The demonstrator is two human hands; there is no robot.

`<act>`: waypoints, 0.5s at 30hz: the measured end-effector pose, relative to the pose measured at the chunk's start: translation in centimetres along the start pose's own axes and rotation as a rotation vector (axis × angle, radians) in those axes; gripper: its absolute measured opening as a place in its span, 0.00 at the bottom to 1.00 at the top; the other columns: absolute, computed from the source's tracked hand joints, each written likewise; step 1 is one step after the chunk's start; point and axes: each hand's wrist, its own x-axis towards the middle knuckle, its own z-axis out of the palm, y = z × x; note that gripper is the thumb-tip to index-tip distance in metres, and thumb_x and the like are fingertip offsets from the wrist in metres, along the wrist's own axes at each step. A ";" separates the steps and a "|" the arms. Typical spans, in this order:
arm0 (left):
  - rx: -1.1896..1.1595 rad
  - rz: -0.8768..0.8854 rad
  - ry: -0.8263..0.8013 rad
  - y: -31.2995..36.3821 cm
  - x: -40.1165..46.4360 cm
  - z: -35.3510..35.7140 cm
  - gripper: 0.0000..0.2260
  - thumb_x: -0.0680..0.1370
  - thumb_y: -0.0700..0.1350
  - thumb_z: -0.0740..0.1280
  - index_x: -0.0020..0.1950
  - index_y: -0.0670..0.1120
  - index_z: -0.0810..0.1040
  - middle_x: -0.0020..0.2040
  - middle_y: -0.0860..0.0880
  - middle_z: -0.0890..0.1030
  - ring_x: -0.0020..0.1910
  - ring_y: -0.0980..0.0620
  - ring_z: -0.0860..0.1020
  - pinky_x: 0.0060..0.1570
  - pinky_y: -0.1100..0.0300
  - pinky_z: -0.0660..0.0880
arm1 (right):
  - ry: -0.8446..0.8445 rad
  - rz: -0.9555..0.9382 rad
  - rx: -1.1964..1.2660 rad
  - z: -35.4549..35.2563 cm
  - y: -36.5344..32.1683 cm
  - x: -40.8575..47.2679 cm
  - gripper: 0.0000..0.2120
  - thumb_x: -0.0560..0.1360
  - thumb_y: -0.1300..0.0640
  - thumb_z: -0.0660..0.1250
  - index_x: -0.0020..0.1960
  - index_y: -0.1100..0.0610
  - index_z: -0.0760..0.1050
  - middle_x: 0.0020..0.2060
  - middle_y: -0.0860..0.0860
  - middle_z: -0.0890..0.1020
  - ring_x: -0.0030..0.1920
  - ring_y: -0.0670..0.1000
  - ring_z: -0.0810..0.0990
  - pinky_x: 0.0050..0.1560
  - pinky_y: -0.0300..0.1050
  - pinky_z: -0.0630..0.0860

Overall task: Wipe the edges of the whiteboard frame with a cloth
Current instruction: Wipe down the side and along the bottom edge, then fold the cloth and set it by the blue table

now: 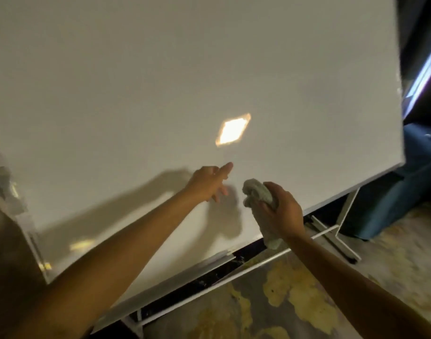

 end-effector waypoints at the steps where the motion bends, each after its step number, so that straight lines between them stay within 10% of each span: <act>1: -0.102 -0.043 -0.132 0.8 0.0 2.5 0.32 0.82 0.70 0.55 0.67 0.45 0.79 0.53 0.43 0.89 0.42 0.45 0.87 0.40 0.56 0.80 | 0.052 -0.003 -0.020 -1.2 -0.8 0.2 0.20 0.76 0.38 0.65 0.66 0.41 0.71 0.54 0.41 0.80 0.51 0.44 0.77 0.46 0.43 0.76; 5: -0.442 -0.060 -0.335 3.8 -0.3 11.4 0.39 0.71 0.75 0.61 0.68 0.47 0.79 0.59 0.42 0.86 0.54 0.44 0.88 0.53 0.49 0.86 | 0.113 -0.007 -0.086 -5.7 -0.7 -1.9 0.27 0.72 0.33 0.63 0.69 0.42 0.69 0.62 0.41 0.77 0.59 0.46 0.71 0.52 0.42 0.71; 9: -0.543 -0.046 -0.354 6.0 1.6 18.7 0.24 0.80 0.60 0.70 0.71 0.47 0.77 0.62 0.43 0.84 0.58 0.43 0.85 0.60 0.45 0.84 | 0.044 0.115 0.146 -11.2 3.4 -4.3 0.30 0.75 0.30 0.62 0.74 0.38 0.64 0.67 0.37 0.72 0.66 0.46 0.70 0.60 0.45 0.74; 15: -0.550 0.001 -0.423 13.0 5.6 32.1 0.23 0.81 0.57 0.70 0.72 0.47 0.76 0.64 0.42 0.83 0.62 0.39 0.83 0.64 0.40 0.82 | 0.168 0.416 0.425 -20.8 13.4 -5.7 0.19 0.82 0.42 0.59 0.73 0.38 0.66 0.61 0.37 0.77 0.57 0.38 0.80 0.50 0.34 0.80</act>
